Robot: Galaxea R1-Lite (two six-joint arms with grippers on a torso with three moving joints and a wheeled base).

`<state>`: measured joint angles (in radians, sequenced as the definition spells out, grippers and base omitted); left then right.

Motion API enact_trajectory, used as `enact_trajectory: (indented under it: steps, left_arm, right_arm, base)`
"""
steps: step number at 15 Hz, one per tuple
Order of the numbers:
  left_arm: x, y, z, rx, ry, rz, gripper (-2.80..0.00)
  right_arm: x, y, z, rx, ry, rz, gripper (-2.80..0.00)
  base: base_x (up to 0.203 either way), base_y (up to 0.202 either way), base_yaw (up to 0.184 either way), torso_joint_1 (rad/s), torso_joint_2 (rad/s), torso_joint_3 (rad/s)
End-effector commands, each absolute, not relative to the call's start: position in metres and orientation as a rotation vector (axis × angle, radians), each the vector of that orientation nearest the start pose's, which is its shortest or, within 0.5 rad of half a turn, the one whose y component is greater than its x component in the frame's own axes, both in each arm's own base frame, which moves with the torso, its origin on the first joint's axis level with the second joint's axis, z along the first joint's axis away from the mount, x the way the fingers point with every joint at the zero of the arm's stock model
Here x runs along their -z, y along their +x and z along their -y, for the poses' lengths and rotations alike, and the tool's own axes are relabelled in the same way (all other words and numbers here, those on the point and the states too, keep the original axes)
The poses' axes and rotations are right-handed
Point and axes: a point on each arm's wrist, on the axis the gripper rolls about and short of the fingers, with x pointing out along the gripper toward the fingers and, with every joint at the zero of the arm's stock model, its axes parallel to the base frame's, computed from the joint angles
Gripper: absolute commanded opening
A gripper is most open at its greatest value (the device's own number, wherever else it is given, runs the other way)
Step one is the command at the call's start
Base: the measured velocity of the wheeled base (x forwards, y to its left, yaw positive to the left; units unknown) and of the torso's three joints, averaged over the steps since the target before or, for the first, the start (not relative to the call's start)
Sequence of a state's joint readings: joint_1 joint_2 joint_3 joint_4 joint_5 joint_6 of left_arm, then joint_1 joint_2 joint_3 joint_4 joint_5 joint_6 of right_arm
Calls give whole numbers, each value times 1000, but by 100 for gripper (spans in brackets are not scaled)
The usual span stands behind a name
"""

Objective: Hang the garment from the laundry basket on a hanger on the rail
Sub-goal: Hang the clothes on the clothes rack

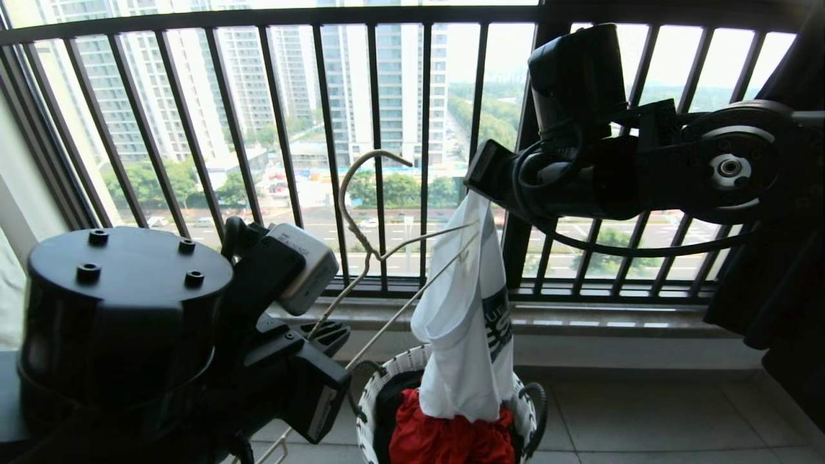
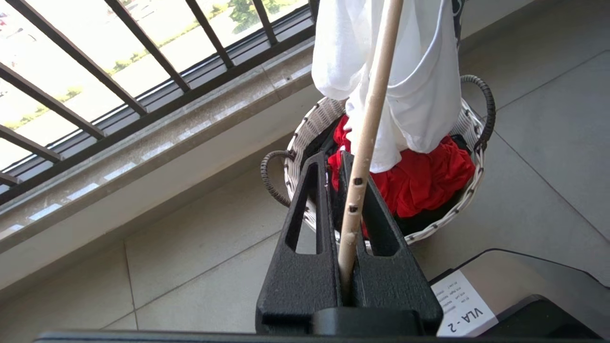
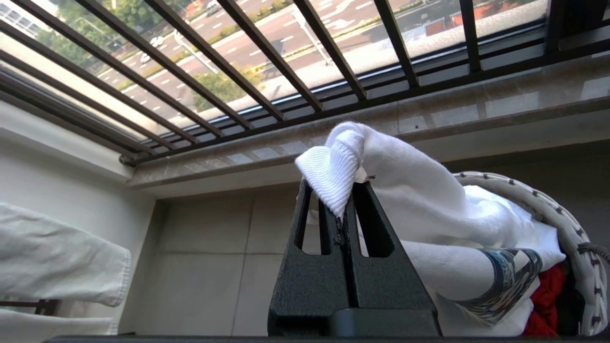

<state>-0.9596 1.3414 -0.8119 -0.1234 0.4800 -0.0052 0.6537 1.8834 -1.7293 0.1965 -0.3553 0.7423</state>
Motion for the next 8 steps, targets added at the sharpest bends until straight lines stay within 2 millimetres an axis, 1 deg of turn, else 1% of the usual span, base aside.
enact_trajectory:
  steps: [1, 4, 6, 8]
  left_arm:
    - [-226, 132, 173, 476, 269, -323, -280]
    - [-221, 131, 180, 489, 273, -340, -280]
    - [-217, 134, 181, 416, 298, -339, -280]
    - [-221, 136, 181, 362, 304, -321, -280]
  right_arm:
    - [-298, 297, -222, -173, 564, -401, -280]
    - [-298, 297, -223, -173, 565, -401, -280]
    - [-300, 297, -222, -170, 568, -395, -280]
    - [-302, 297, -219, -138, 569, -369, -280]
  base:
    - [0, 0, 0, 0, 0, 0]
    - [0, 0, 0, 0, 0, 0]
    - [0, 0, 0, 0, 0, 0]
    - [0, 0, 0, 0, 0, 0]
